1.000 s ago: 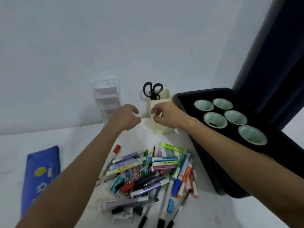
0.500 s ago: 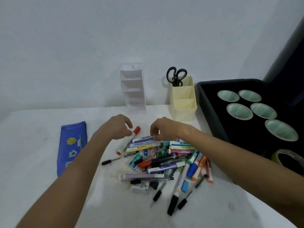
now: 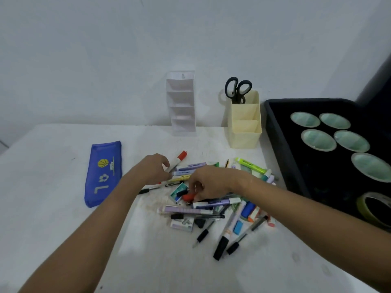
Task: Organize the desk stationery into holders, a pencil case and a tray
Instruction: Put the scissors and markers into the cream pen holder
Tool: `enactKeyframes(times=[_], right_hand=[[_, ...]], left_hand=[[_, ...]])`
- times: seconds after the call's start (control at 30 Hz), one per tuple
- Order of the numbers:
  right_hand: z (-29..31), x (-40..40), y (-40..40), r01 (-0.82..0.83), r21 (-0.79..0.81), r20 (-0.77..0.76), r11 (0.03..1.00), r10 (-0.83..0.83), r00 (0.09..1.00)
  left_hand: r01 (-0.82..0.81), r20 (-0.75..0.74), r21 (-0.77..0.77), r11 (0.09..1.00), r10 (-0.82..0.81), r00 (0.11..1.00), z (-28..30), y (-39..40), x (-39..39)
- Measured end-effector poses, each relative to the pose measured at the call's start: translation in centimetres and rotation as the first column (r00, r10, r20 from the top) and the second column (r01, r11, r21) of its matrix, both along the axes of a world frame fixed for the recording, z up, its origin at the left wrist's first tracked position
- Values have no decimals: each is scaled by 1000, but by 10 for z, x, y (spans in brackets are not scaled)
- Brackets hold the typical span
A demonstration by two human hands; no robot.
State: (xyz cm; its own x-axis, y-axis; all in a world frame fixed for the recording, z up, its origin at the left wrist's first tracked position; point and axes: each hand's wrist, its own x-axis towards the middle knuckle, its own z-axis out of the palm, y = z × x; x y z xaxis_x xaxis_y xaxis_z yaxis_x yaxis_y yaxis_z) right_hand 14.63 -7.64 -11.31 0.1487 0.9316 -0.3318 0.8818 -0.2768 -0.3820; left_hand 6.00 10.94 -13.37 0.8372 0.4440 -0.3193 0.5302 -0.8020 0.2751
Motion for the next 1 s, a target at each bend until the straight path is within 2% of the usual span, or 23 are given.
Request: enactKeyframes(times=[0.13,0.33,0.53,0.6,0.7,0.77,0.83,0.9,1.0], right_hand=[[-2,3,-10,65,3,21,998,-65,998],[-9,6,-15,62,-14,88,998,-61,994],[-3,15,-17,116,-41,41,992,-115,993],[8,25,-20,145,-30,29,989,-144,989],[36,50,-27,209,47,-50,977,-207,977],[57,73,-38,315,150,-149,937,-294,944],[71,94,-48,456,238,-285,858,-387,877],[81,117,-61,593,337,-381,732,-470,796],[85,149,-73,718,435,-454,543,-557,696]], left_hand=[[-28,22,-25,999,28,999,-3,1,-3],[-120,124,-35,992,123,985,-12,3,4],[-57,117,-33,998,60,991,-6,-1,15],[-76,181,-43,996,83,980,5,-6,20],[-78,377,-81,994,103,921,34,-20,34],[-60,508,-156,986,132,851,62,-37,52],[-25,609,-206,978,148,779,88,-53,68],[24,661,-249,968,152,735,106,-68,90],[73,710,-226,971,113,695,117,-86,125]])
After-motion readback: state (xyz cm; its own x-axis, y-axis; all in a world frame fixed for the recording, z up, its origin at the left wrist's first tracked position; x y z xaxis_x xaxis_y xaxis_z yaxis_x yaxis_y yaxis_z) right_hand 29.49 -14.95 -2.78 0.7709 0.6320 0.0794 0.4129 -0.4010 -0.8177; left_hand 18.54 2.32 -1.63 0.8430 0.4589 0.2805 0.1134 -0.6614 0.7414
